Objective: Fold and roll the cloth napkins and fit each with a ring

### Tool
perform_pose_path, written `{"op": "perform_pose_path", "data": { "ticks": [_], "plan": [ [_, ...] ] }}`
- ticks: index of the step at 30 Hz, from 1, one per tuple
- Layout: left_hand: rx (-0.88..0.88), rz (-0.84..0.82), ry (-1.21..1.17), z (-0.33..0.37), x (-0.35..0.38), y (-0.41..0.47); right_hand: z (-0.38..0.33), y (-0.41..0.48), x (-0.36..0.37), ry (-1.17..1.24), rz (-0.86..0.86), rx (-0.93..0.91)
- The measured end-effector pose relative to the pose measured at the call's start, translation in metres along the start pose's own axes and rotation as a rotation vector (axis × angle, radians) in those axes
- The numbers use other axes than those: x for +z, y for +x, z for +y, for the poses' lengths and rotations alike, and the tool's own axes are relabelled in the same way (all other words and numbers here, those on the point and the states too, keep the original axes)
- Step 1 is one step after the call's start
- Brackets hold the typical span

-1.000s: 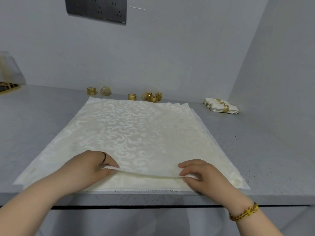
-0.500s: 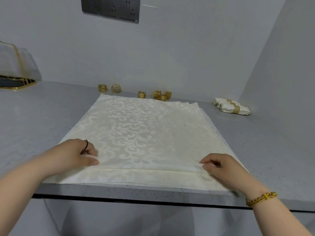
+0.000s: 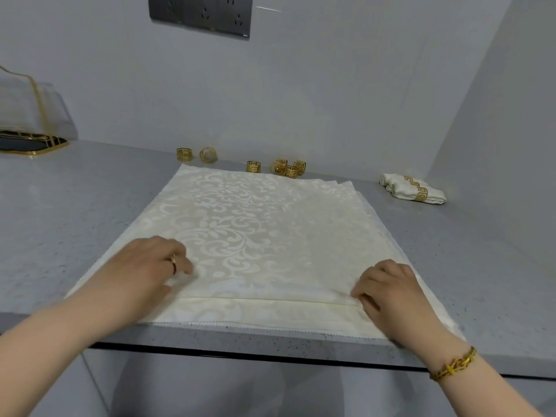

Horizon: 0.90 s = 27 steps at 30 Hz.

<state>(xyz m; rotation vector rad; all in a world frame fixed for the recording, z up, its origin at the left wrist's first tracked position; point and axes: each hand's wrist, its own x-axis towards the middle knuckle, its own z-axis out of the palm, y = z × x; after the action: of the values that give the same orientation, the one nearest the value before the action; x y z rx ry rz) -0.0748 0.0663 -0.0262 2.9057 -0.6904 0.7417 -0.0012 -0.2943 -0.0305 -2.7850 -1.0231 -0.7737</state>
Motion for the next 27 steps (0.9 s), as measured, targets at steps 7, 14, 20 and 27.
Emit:
{"op": "perform_pose_path", "data": {
  "ticks": [7, 14, 20, 27],
  "plan": [
    [-0.027, -0.020, -0.024, 0.006, 0.015, -0.020, 0.014, -0.018, 0.001, 0.113, -0.079, -0.037],
    [-0.123, 0.025, 0.053, -0.008, 0.011, -0.024, 0.013, -0.010, -0.005, 0.135, -0.103, -0.001],
    [-0.607, 0.014, -0.486, -0.011, 0.005, -0.008, 0.016, -0.001, -0.007, 0.509, -0.192, 0.406],
    [-0.661, -0.156, -0.432, -0.023, 0.003, 0.002, 0.018, 0.018, -0.001, 0.518, -0.349, 0.471]
  ]
}}
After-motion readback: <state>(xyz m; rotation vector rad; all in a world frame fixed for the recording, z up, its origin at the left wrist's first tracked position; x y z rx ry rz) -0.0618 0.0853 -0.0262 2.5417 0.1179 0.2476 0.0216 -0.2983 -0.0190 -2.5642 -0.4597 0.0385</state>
